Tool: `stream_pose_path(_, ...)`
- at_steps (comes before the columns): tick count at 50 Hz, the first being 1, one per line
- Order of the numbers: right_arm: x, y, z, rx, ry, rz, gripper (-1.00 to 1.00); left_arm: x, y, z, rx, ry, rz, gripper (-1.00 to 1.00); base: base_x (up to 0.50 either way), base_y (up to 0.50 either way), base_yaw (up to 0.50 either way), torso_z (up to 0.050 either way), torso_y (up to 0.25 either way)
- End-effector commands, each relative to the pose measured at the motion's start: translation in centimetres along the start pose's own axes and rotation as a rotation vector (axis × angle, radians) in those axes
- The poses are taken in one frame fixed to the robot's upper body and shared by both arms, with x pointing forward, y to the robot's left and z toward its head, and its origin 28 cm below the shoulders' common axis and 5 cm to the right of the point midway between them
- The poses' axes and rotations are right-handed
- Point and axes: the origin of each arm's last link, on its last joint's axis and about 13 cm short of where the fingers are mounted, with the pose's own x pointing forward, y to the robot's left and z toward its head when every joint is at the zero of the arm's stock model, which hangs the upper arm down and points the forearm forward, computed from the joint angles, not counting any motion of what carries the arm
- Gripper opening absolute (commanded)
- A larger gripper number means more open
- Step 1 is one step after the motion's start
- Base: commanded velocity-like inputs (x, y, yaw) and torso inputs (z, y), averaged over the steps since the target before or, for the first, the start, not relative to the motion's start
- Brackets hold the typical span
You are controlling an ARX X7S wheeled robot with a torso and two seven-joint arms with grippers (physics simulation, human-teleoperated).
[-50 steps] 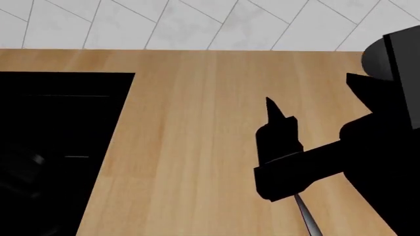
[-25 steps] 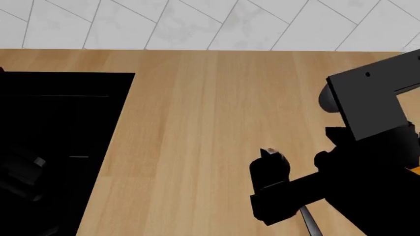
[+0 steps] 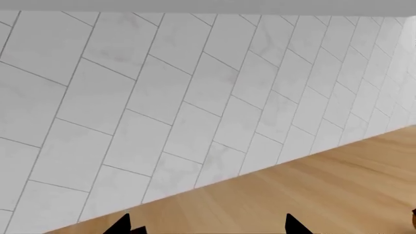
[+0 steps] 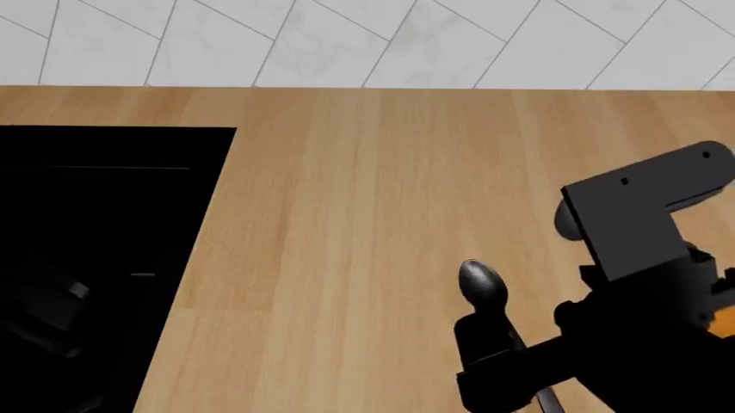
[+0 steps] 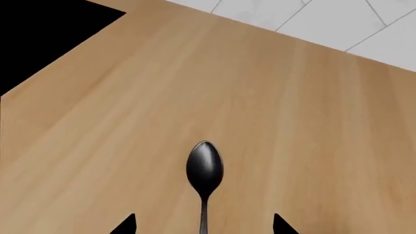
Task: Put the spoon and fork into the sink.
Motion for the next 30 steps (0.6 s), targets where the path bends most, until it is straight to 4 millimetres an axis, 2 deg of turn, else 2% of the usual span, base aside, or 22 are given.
stream_pose_path(1, 1.4, -0.4, -1.7, 0.023, 0.022, 0.011, 1.00, 0.1, -0.1, -0.1, -0.024, -0.004, -0.003, 1.00, 0.00, 0.00, 0.00, 0.000, 0.000)
stream_pose_path(12, 2.4, -0.4, -3.3, 0.029, 0.050, 0.007, 1.00, 0.2, -0.4, -0.2, -0.027, 0.003, -0.011, 1.00, 0.00, 0.00, 0.00, 0.000, 0.000)
stream_pose_path(30, 4.7, 0.0, -4.9, 0.009, 0.077, -0.007, 1.00, 0.3, -0.5, -0.3, -0.029, 0.006, -0.024, 1.00, 0.00, 0.00, 0.00, 0.000, 0.000)
